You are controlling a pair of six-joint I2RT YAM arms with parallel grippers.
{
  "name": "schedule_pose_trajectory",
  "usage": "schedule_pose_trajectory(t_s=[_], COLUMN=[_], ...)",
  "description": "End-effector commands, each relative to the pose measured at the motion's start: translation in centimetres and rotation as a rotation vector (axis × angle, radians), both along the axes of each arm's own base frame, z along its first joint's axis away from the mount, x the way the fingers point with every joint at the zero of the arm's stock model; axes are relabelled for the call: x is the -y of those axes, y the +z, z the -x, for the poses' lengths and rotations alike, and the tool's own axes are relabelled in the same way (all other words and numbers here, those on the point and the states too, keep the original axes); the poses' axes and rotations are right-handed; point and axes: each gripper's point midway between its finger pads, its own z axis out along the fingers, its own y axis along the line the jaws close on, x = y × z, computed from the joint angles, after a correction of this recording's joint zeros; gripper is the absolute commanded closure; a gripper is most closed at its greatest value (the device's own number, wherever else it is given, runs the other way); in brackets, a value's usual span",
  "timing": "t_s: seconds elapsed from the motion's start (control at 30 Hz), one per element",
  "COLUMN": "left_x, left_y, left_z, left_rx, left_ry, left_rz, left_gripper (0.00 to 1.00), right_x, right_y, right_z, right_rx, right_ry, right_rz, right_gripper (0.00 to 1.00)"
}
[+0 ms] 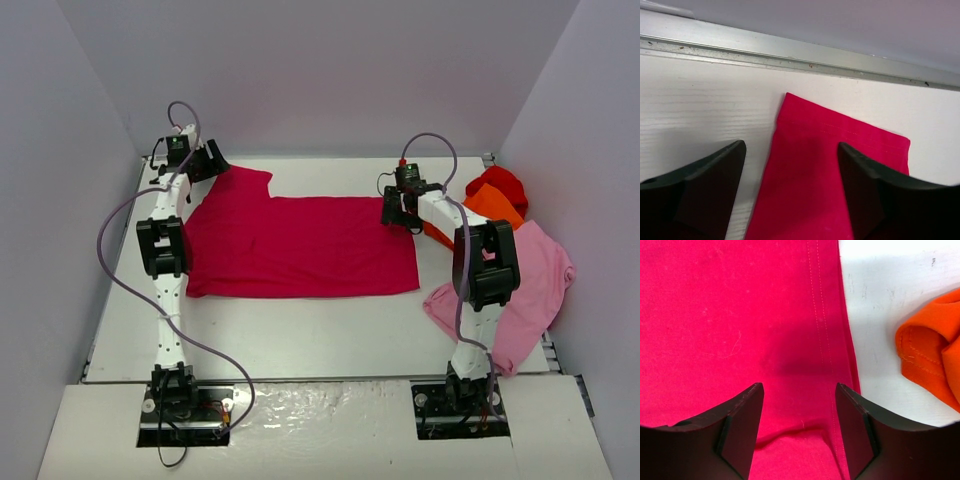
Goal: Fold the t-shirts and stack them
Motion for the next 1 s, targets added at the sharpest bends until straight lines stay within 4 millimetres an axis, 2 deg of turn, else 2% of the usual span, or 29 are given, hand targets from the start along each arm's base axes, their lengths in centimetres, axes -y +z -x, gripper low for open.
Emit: schedule_pose_trajectory(t_s=[0.0,0.07,0.37,0.5,0.53,0.6,0.7,0.8,0.97], left_x=[1.9,2.0,2.5,2.2,2.1,2.0,1.8,1.8,1.7], left_y=[-3.4,-4.0,-4.7,-4.6,-4.5,-4.6,-4.5,-4.9,-4.6], left_z=[1.1,1.4,1.3,1.2,1.2,1.2,1.2,1.3,1.4], left_rx=[-0.086,-0.098,-0.102,-0.108,-0.109,-0.113,-0.111,-0.121,-0.117], left_ry=[-0.029,-0.03,-0.028,-0.011,-0.005,0.007,0.014,0.009,0.013], left_rz=[0.029,0.031,0.028,0.027,0.024,0.014,0.011,0.006,0.002], left_gripper=[0.43,0.48,0.49,0.52,0.54,0.67,0.97,0.99,0.99], right_x=[-0.6,-0.7,-0.5,0.4,0.7,1.3,1.9,2.7,3.4], right_y=[3.1,3.0,1.6,0.6,0.5,0.2,0.0,1.4,2.2], right_z=[-1.0,-1.0,-0.2,0.0,-0.1,-0.3,-1.0,-3.2,-6.7], right_rx=[0.092,0.091,0.059,0.053,0.057,0.062,0.069,0.12,0.166], right_ry=[-0.002,-0.003,-0.01,-0.039,-0.051,-0.076,-0.098,-0.124,-0.148], right_rz=[-0.047,-0.049,-0.031,0.006,0.019,0.043,0.078,0.107,0.09], right_gripper=[0.46,0.48,0.51,0.52,0.52,0.52,0.52,0.52,0.5])
